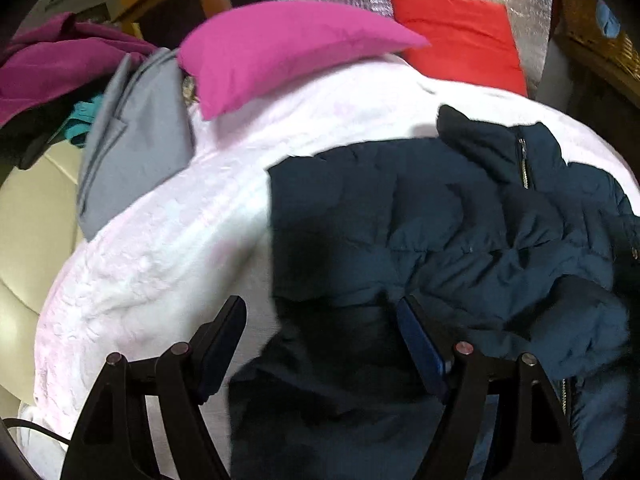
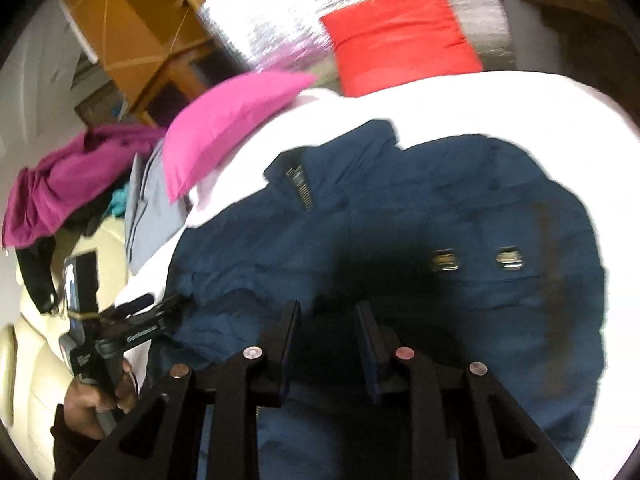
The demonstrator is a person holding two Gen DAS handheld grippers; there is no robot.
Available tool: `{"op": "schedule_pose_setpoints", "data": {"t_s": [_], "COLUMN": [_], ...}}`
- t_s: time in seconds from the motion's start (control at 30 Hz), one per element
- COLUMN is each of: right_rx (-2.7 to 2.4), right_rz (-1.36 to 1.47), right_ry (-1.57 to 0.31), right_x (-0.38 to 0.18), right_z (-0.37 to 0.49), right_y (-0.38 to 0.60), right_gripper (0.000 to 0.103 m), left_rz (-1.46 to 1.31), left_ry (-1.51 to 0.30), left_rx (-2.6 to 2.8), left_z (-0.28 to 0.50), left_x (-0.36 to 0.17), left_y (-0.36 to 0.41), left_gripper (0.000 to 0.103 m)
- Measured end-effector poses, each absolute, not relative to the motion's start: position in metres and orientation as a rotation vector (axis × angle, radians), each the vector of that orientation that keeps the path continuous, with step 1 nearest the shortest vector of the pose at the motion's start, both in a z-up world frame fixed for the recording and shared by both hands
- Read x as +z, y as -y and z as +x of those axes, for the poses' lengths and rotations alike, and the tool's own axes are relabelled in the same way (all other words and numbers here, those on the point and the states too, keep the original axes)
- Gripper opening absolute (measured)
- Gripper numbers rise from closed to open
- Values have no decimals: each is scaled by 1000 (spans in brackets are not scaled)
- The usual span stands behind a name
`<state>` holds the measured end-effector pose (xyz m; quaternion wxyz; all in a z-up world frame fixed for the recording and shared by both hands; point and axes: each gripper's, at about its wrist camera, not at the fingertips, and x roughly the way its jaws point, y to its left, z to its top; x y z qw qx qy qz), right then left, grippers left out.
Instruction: Fold large clothes
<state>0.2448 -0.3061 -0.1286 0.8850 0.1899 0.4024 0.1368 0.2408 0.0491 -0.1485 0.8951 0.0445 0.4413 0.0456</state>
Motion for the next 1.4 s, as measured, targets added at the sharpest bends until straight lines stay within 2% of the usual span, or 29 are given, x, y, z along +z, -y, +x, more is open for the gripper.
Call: {"op": "schedule_pose_setpoints", "data": {"t_s": [0.07,0.13,0.2,0.37,0.5,0.63,0.7,0.87,1.13,1.17,1.23,1.4], "right_rx": [229,165,80,-1,-27,-65,-71,-87,-16,-3,23,64], "right_rz": [443,487,540,618,566,455,431,401,452,456,470,469], "right_ry": [-823,-793,-752,-765,-866,-887,-852,-934,-841,-841,-840,-835], "right_x": [-126,-124,-122,-134,-154,-153,-144,-163,-132,-131,-130,-126], "right_z": [237,226,214,211,226,232,227,235,210,206,198,176], "right_y": [330,356,384,416,407,393,392,394,403,403,405,402], "right_gripper": [37,51,60,60,59,34,31,31,34,36,49,50], "left_rz": [56,4,-60,-149,-77,-64,-66,-56,-24,-8,11,18], "left_ry": [-915,-919,-926,-973,-1029,-1022,-1020,-1034,-950,-940,-924,-943], "left_rx": [105,128,155,131,143,160,160,152,144,142,130,108], "left_z": [239,240,243,252,254,252,254,254,222,216,202,175], "left_x": [-145,-144,-145,-163,-181,-175,-175,-178,-145,-141,-135,-137], "left_y": [-64,-79,-102,-119,-101,-99,-101,-99,-104,-103,-104,-112], "left_gripper": [78,78,78,78,79,79,79,79,79,79,79,79]}}
